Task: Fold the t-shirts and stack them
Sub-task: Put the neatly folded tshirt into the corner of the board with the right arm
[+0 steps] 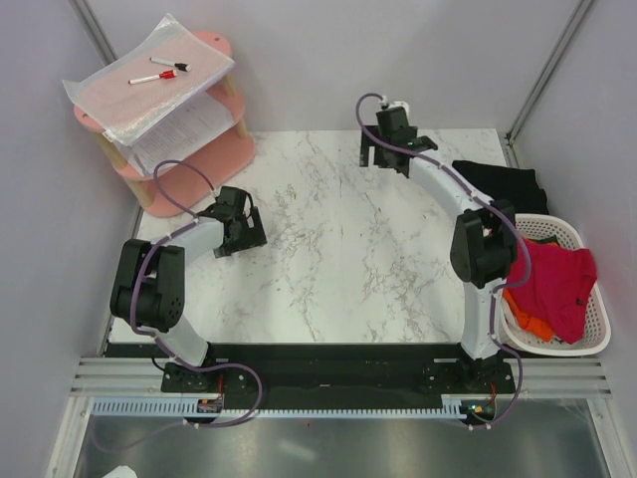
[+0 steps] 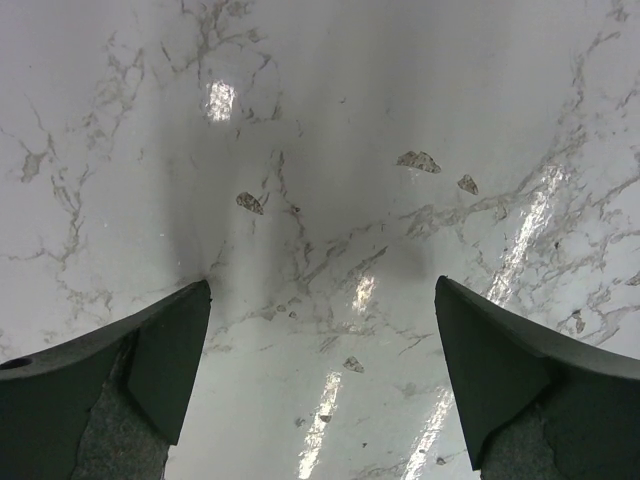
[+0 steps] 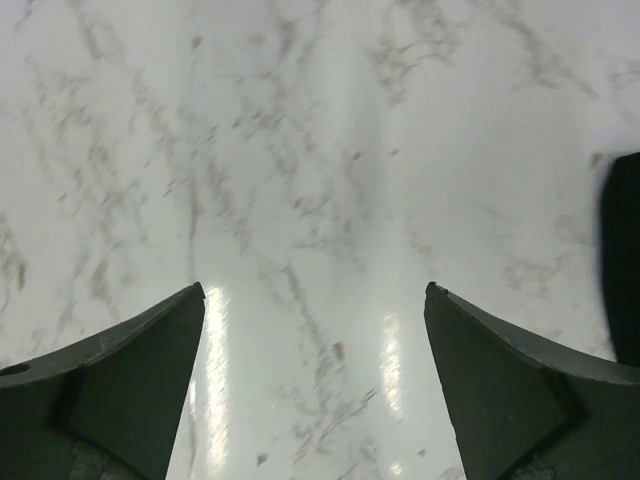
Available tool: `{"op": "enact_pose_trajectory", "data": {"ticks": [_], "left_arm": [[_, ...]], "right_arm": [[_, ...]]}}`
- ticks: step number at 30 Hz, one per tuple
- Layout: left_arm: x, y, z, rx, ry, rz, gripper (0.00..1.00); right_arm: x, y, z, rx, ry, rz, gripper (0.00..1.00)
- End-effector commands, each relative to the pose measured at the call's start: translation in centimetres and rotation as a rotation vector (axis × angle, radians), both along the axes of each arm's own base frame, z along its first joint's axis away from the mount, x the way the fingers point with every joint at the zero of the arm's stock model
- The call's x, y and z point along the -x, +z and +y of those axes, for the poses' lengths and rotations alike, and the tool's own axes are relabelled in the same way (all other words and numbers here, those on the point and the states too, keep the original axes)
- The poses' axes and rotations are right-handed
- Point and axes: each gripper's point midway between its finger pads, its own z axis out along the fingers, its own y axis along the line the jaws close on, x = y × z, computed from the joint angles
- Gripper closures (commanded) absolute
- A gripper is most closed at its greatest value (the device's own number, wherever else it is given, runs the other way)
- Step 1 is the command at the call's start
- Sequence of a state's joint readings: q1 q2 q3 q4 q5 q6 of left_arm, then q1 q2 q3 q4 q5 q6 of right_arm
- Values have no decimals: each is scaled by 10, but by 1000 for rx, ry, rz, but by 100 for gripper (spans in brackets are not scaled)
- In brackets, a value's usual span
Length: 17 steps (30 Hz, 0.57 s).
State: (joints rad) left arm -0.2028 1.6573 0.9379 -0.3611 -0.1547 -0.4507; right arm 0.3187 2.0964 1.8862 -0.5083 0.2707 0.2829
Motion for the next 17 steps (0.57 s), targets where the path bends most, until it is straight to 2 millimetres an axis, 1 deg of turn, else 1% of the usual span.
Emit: {"op": "enact_pose_trajectory", "data": {"ticks": [1,2,3,4,5,6,7,8,10,11,12,14,17], "left_arm": [[-10,14,-5,-32,-58,-69,0],[-10,13,-6,-37,-62,-69,0],[-10,11,-6,-41,-64,-61,0],[-11,11,-7,-46,-67,-64,0],[-11,11,-7,-49,-68,-63,0],[-10,10,-7,-51,-69,-60,0],[-12,10,-8,-56,-73,-62,0],[-12,10,-9,-57,-77,-64,0],[-13,11,-11,-63,-89,-68,0],[-14,12,-12,-61,-97,-70,0],[-15,13,-12,-62,-97,-73,0],[-16,14,-15,-56,-107,-75,0],[-19,17,-21,-39,-110,-85,0]], "right_arm": [[35,-24,51,-23,131,33,2],[55,-46,63,-5,163,77,2],[63,-47,70,-8,184,68,2],[66,-47,78,-23,198,40,2],[87,-69,85,-19,226,78,2],[93,-63,87,-28,234,58,2],[97,-65,91,-38,242,45,2],[109,-76,91,-27,255,70,2],[116,-72,89,-21,254,57,2],[120,-75,86,-11,256,66,2],[120,-70,81,7,249,51,2],[122,-65,75,26,236,39,2],[121,-46,69,44,227,-3,2]]}}
